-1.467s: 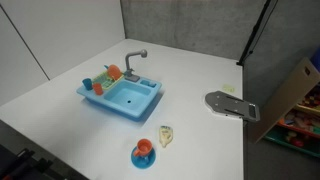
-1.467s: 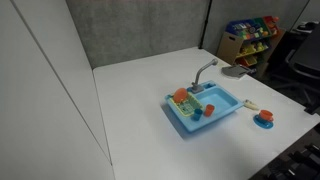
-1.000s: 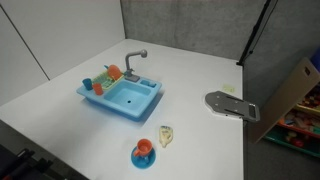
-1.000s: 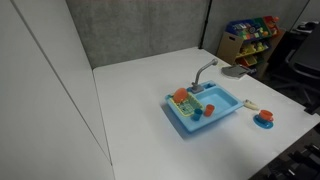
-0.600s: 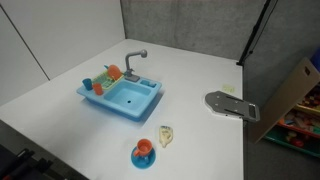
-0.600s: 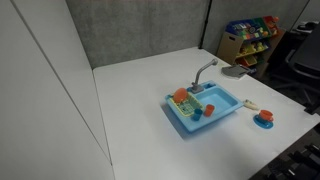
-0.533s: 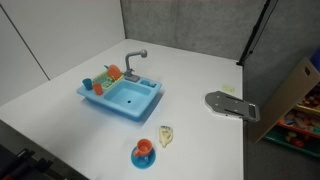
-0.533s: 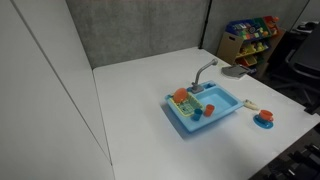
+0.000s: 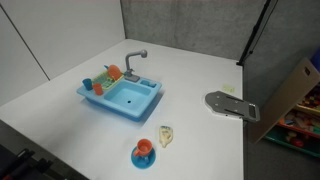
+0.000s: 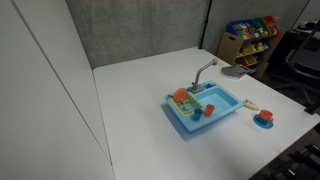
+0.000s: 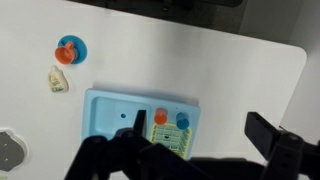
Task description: Pick the orange cup and put it in the sink
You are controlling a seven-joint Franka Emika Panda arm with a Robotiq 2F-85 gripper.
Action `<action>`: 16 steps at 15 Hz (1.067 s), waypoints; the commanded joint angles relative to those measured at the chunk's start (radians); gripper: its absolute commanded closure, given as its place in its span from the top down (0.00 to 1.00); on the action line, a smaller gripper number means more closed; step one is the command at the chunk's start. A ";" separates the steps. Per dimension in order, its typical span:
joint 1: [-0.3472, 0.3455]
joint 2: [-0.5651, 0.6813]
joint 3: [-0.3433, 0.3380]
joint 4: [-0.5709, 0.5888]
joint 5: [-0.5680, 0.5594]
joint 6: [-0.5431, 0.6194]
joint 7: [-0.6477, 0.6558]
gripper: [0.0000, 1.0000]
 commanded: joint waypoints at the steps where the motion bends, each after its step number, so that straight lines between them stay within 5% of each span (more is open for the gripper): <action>1: -0.017 0.094 0.014 0.085 -0.003 0.015 0.059 1.00; 16: -0.058 0.307 0.003 0.134 -0.036 0.211 0.155 1.00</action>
